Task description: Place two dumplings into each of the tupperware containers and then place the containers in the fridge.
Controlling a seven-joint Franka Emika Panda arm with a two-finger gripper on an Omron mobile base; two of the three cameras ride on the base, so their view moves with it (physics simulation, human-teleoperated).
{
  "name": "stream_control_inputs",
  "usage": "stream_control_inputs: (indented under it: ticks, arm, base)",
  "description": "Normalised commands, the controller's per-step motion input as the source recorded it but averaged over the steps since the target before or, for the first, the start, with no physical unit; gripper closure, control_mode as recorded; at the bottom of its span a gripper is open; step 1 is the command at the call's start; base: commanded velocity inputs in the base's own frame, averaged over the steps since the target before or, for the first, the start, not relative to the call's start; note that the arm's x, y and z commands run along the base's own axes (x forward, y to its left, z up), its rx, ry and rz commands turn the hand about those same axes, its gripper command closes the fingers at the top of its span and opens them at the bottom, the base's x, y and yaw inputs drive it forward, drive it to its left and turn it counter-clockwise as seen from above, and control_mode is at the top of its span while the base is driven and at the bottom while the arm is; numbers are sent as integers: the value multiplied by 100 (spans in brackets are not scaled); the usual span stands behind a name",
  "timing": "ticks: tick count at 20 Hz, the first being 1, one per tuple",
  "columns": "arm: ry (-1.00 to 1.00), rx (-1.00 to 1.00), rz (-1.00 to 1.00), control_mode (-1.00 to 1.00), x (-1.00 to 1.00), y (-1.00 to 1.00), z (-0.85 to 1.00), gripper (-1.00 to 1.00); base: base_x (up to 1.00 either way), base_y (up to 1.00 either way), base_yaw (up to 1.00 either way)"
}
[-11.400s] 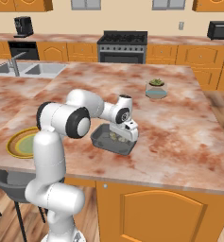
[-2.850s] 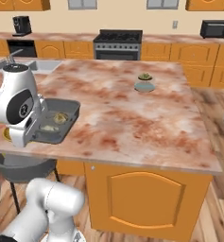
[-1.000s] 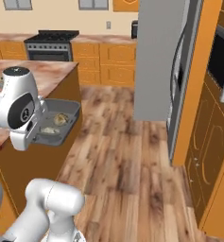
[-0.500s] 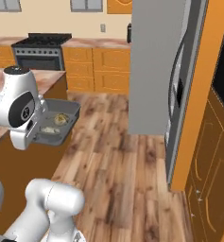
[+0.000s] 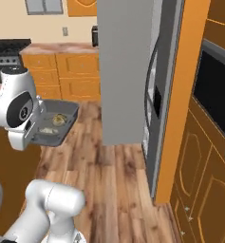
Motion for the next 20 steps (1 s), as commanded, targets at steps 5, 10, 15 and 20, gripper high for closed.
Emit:
stream_control_inputs:
  ticks: [5, 10, 15, 20]
  arm:
    - [0, 0, 0, 100, 0, 0, 0, 100]
    - [0, 0, 0, 100, 0, 0, 0, 100]
    - [0, 0, 0, 100, 0, 0, 0, 100]
    - [0, 0, 0, 100, 0, 0, 0, 100]
  base:
    - [58, 47, -58]
    - [44, 74, -69]
    - [33, 69, -75]
    - [26, 68, -77]
